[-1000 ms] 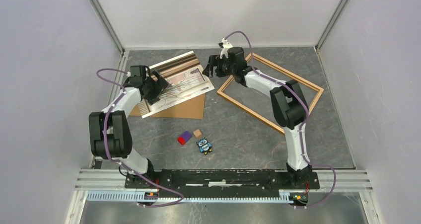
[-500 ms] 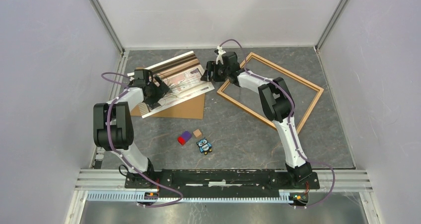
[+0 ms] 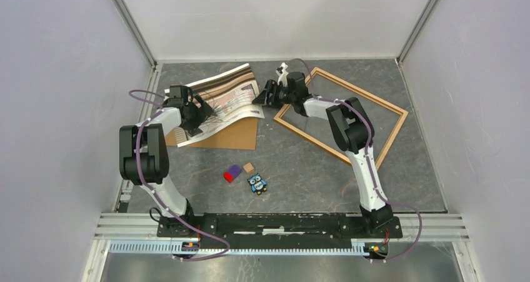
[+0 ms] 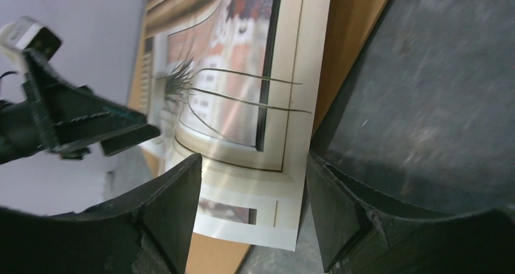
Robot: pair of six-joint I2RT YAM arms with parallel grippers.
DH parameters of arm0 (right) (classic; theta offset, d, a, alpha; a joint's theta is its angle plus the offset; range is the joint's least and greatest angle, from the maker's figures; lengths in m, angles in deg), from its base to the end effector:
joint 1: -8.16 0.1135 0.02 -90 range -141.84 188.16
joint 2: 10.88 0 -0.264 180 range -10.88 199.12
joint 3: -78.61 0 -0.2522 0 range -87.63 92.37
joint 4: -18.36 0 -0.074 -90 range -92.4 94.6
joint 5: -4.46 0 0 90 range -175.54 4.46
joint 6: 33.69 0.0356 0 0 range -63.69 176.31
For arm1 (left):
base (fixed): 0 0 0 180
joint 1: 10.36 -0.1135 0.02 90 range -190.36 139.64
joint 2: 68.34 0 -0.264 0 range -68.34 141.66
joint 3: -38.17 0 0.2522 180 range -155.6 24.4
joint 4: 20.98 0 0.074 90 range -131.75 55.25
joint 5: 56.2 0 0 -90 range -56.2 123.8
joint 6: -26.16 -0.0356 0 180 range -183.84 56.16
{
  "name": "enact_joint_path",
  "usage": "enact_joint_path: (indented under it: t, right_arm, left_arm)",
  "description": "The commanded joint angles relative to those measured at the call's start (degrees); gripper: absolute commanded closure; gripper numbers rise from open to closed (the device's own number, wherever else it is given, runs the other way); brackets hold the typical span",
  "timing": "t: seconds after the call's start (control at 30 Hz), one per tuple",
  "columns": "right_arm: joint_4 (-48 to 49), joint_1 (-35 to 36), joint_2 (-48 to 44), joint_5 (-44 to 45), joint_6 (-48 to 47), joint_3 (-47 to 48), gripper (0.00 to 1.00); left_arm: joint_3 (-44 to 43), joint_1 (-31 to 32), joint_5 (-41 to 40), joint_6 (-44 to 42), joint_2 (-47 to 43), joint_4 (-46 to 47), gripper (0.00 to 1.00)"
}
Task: Put the photo into the frame
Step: Pick up the photo at the center of the board.
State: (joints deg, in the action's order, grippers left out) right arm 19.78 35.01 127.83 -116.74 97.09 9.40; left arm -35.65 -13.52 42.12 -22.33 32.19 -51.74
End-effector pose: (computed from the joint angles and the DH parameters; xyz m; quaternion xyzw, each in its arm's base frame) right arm 0.4687 0.2579 0.1230 -0.0411 0.8301 0.4721 0.2938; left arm 0.3520 0.0143 0.1676 -0.3451 0.8933 -0.1575 0.2410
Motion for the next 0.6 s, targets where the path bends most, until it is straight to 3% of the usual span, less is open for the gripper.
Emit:
enact_joint_path:
  t: [0.0,0.2,0.57]
  right_arm:
    - [12.9,0.4,-4.8,-9.4,13.2,-7.3,0.32]
    - [18.7,-0.2,-9.3,-10.8,15.2,-12.7,0.33]
    - [32.0,-0.5,-9.0,-11.0,23.2,-16.6,0.19]
  left_arm:
    - [0.5,-0.2,0.0,0.1,2.9,-0.2,0.00]
    - [0.1,-0.1,0.7,-0.6,2.8,-0.5,0.00]
    - [0.5,-0.1,1.4,-1.6,2.0,-0.4,0.00]
